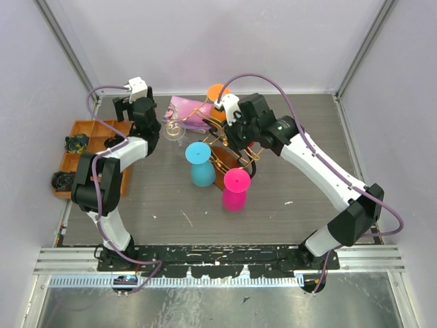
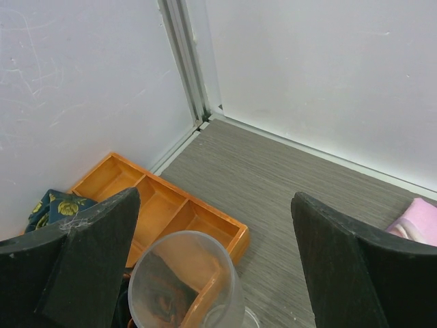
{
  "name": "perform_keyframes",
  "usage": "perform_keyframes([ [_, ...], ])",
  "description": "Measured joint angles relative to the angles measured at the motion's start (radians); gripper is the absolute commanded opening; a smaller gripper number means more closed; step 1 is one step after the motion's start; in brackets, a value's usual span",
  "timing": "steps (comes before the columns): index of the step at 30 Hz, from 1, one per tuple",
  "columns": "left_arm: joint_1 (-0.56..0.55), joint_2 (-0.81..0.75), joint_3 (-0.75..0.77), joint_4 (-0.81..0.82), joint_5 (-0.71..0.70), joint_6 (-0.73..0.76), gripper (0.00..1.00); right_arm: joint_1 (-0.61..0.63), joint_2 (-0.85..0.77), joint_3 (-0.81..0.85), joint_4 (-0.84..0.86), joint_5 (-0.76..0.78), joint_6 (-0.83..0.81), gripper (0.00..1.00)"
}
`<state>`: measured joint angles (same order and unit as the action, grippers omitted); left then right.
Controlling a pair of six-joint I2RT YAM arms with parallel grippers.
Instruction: Take the wine glass off the wine glass rack
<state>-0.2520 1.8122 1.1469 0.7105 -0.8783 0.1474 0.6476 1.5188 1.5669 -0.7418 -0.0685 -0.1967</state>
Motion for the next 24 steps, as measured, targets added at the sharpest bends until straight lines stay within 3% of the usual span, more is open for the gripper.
perform_keyframes([
  [5, -0.013, -0.023, 0.0, -0.031, 0.003, -0.008, 0.99, -0.01, -0.005, 0.0, -0.014, 0.017, -0.003, 0.39],
  [10, -0.019, -0.058, 0.0, -0.06, 0.002, -0.014, 0.99, -0.014, -0.014, 0.0, -0.007, 0.039, -0.011, 0.52],
  [14, -0.021, -0.092, 0.0, -0.093, -0.003, -0.019, 0.99, -0.017, -0.026, 0.0, -0.005, 0.049, -0.013, 0.68],
  [21, -0.021, -0.184, 0.029, -0.281, -0.002, -0.083, 0.99, -0.017, -0.036, 0.013, -0.014, 0.052, -0.012, 0.72],
  [24, -0.025, -0.242, 0.058, -0.416, 0.0, -0.15, 0.99, -0.017, -0.038, 0.042, -0.03, 0.051, -0.008, 0.66],
])
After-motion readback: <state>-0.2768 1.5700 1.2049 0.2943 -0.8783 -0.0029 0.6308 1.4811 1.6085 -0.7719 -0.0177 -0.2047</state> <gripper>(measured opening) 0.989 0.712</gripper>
